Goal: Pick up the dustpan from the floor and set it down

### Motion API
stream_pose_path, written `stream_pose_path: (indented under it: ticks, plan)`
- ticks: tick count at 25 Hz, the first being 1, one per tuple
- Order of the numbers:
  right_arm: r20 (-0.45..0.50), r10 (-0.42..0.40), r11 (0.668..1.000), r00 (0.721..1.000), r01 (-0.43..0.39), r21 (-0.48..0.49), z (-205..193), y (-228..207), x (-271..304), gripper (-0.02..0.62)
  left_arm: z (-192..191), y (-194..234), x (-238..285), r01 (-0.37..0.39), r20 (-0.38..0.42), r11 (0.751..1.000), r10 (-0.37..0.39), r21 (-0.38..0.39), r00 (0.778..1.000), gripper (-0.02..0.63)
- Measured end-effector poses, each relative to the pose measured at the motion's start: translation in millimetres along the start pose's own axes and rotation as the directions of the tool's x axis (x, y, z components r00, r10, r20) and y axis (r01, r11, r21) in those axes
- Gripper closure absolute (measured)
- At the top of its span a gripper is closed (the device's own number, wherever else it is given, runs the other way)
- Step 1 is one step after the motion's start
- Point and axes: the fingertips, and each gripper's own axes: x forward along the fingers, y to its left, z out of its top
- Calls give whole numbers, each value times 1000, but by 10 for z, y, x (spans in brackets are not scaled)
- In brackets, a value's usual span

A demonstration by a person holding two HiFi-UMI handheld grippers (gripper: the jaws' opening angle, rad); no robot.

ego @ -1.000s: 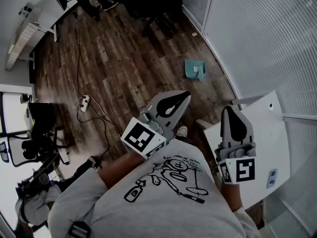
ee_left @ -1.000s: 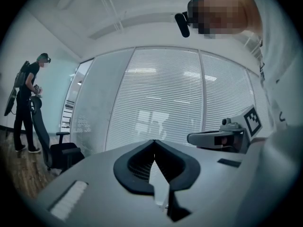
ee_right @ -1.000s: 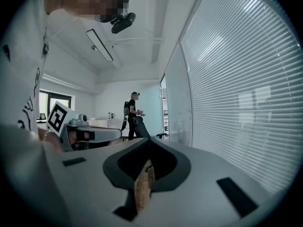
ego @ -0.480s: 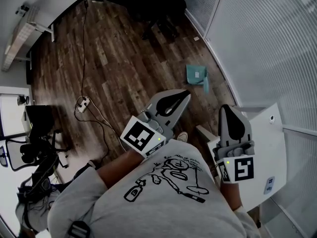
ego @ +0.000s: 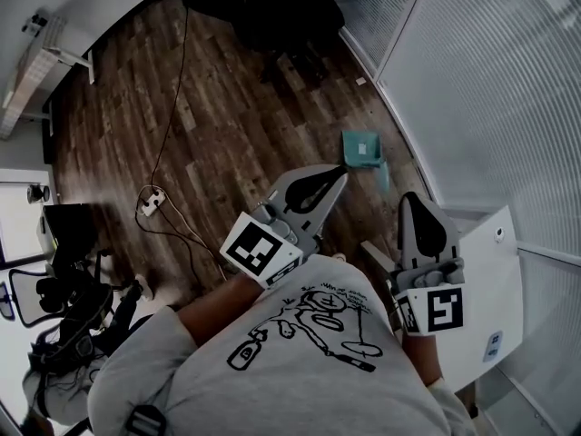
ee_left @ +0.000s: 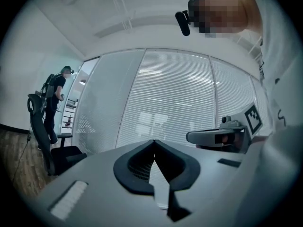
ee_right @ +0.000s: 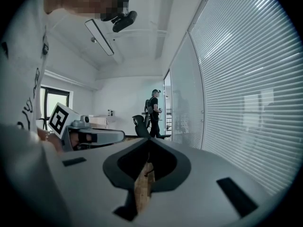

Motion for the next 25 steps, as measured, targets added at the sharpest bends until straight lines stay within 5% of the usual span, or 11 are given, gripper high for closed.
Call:
stream_pose_path:
  ticks: [10, 25]
  plan:
    - [-27, -29, 1000, 999, 30, 9, 58, 83, 427, 591, 71, 471, -7, 20, -19, 1000, -20, -18, 1000, 604]
    - [-4, -31, 1000, 1000, 31, 2, -67, -258, -63, 591, -58, -117, 234, 16, -7, 1000, -16, -11, 1000, 604]
